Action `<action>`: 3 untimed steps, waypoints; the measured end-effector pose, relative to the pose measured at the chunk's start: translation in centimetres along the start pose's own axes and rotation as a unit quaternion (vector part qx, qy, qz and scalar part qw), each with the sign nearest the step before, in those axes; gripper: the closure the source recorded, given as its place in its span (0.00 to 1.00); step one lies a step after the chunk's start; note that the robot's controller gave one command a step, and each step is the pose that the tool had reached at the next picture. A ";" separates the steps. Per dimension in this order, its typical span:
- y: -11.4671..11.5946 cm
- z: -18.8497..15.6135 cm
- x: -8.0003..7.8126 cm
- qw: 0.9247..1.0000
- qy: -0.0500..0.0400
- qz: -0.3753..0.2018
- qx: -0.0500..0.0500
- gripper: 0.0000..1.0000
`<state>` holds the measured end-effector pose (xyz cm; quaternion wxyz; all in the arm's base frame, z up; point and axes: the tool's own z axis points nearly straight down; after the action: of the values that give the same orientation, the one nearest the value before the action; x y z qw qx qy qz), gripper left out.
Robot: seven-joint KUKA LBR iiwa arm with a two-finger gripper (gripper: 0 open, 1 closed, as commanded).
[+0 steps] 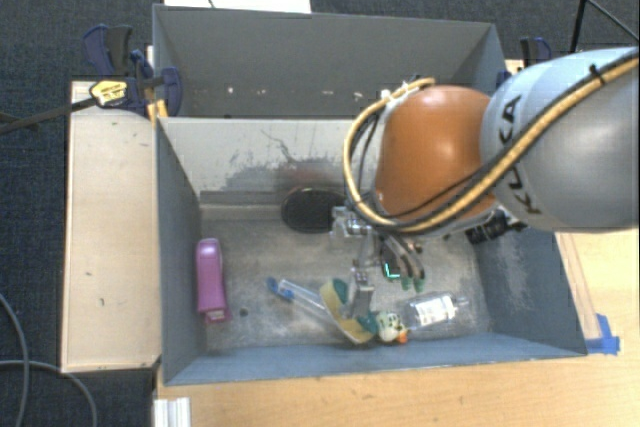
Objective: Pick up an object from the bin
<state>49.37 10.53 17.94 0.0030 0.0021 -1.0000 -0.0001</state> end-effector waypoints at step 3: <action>1.9 7.3 0.6 0.993 -0.006 0.117 -0.001 0.00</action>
Offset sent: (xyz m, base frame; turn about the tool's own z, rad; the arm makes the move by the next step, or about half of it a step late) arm -0.0118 0.0285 -0.1094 -0.0317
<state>48.76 12.40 10.66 -0.0030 -0.1146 -0.9934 -0.0010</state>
